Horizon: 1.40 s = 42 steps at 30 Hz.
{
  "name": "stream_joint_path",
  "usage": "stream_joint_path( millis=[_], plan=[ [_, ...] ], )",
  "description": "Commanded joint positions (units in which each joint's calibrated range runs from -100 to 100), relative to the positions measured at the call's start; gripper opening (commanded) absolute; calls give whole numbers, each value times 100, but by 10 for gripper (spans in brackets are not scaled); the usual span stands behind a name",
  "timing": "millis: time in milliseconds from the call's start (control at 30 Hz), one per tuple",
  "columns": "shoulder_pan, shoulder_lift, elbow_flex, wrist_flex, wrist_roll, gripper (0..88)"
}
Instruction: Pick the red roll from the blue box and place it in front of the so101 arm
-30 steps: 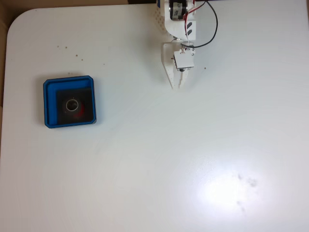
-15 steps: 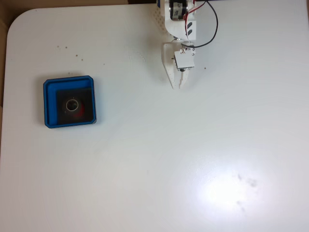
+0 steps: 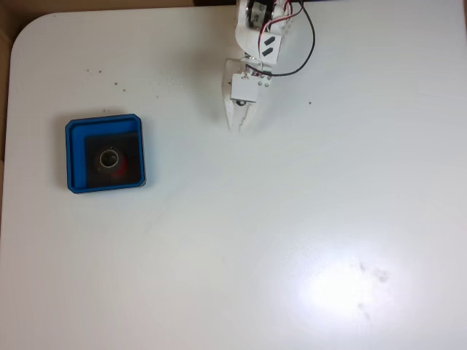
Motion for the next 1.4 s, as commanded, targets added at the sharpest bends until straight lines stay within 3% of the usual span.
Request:
stream_joint_path(
  millis=[0, 500, 800, 1367],
  plan=[
    [744, -289, 63, -65, 0, 5],
    [3128, -289, 54, -65, 9, 5],
    [3109, 547, -782, -73, 18, 6],
    [3080, 5898, -6209, -73, 18, 7]
  ],
)
